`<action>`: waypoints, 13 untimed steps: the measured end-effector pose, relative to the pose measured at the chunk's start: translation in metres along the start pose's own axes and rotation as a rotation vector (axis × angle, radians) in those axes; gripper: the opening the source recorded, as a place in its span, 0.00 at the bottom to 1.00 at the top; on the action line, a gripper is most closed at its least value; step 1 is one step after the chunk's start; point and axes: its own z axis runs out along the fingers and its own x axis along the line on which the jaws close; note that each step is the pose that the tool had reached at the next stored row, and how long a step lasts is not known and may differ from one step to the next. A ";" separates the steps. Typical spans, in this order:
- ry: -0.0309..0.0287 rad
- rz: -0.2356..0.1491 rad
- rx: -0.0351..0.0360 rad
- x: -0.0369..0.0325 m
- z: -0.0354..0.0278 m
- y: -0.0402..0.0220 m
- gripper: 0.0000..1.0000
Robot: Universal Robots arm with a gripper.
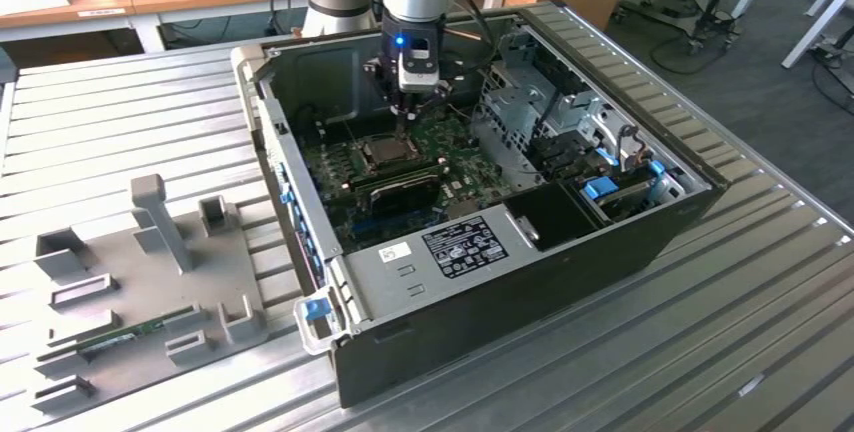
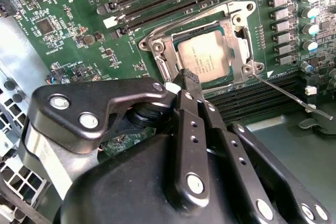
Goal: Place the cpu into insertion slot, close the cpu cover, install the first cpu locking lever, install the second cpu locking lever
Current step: 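Close the cpu cover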
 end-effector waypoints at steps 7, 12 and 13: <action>0.0000 -0.001 0.0000 0.0000 0.0000 0.0000 0.10; 0.0000 -0.001 0.0000 0.0000 0.0000 0.0000 0.10; 0.0000 -0.003 0.0000 0.0000 0.0000 0.0000 0.10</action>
